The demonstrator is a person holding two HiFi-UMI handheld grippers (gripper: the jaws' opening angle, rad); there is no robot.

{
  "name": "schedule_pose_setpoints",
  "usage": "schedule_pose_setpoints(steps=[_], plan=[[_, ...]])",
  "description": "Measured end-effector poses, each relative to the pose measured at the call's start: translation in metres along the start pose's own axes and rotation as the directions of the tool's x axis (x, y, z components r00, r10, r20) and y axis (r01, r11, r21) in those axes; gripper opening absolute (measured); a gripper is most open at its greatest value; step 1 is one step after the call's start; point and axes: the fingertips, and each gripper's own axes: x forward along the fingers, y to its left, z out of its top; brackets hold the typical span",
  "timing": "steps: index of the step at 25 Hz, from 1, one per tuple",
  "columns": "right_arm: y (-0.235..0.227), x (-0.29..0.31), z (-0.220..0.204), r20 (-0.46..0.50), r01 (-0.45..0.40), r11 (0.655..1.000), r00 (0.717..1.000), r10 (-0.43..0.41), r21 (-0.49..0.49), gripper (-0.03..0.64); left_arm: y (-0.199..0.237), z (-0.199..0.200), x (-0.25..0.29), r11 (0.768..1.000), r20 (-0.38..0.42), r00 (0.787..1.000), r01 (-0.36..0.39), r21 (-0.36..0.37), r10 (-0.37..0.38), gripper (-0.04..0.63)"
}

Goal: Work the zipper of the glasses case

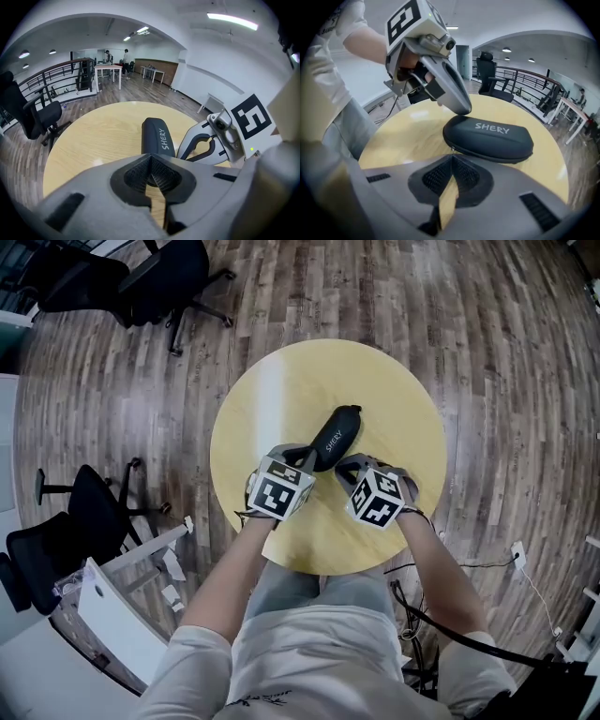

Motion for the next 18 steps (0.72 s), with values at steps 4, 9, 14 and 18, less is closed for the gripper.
schedule_pose_setpoints(steps=[4,9,14,18], plan=[[-0.013,-0.022,-0.031,-0.058,0.011,0.997,0.998,-0.015,-0.073,0.0,-0.015,0.027,-0.005,0.998,0.047,0.998,0.049,0.034,-0.05,0.006],[-0.059,-0.052,-0.072,-0.122,0.082,0.993,0.988,-0.091,-0.084,0.0,-0.045,0.07,0.016,0.986,0.054,0.99,0.124,0.112,-0.131,0.006],[-0.069,-0.061,-0.075,-0.091,0.051,0.995,0.994,-0.059,-0.087,0.0,-0.072,0.08,0.06,0.971,-0.057,0.982,0.188,0.144,-0.182,0.006],[-0.064,-0.064,-0.081,-0.072,-0.02,0.999,0.997,0.017,-0.031,0.0,-0.075,0.082,0.068,0.973,-0.075,0.978,0.2,0.112,-0.193,0.006]])
